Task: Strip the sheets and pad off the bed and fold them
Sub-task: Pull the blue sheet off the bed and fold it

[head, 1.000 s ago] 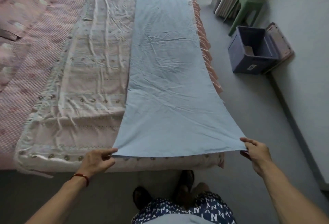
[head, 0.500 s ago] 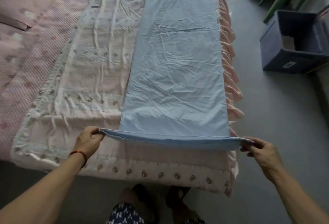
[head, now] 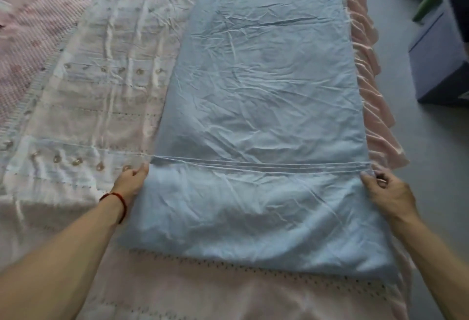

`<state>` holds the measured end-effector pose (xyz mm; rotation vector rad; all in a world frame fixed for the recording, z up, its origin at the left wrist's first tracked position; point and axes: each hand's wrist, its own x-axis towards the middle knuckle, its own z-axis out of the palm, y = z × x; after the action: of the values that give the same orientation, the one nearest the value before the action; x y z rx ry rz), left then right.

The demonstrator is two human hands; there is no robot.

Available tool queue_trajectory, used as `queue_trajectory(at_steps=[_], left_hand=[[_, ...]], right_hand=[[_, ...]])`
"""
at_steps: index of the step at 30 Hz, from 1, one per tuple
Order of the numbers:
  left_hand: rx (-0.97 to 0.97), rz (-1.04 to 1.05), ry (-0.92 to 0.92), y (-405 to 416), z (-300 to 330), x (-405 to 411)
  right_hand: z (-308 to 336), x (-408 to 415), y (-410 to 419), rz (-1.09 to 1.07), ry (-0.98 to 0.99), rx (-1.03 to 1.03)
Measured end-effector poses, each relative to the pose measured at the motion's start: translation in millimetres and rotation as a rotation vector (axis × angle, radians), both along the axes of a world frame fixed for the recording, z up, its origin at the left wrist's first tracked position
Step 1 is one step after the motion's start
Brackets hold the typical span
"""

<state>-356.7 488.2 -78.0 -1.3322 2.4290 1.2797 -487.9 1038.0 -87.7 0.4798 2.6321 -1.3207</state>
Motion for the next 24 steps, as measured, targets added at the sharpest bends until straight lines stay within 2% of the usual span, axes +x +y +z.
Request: queue_trajectory(at_steps=[4,7,11,15,19,22,24], left_hand=[[-0.021,-0.015,0.008,1,-13,21],[-0.091,-0.145,-0.084,8,-1,35],[-0.151,-0.155,-0.055,23,12,35],[-0.049,-0.054,-0.026,21,9,25],[-0.053,-0.09,-0.032,0,0,-5],[0.154,0.005,0.09,-19,-17,-21],[0.111,-0.001,0.085,-14,-14,-30]], right_hand=[[3,29,5,-0.048,-0.064,-0.082],[15,72,9,0.042,-0.15,0.07],[16,94,12,0.061,-0.169,0.215],[22,73,2,0.07,-0.227,0.237],[27,27,-17,0.045,-0.147,0.239],[16,2,-22,0.06,-0.21,0.357],[13,-2,-25,0.073,-0.224,0.427]])
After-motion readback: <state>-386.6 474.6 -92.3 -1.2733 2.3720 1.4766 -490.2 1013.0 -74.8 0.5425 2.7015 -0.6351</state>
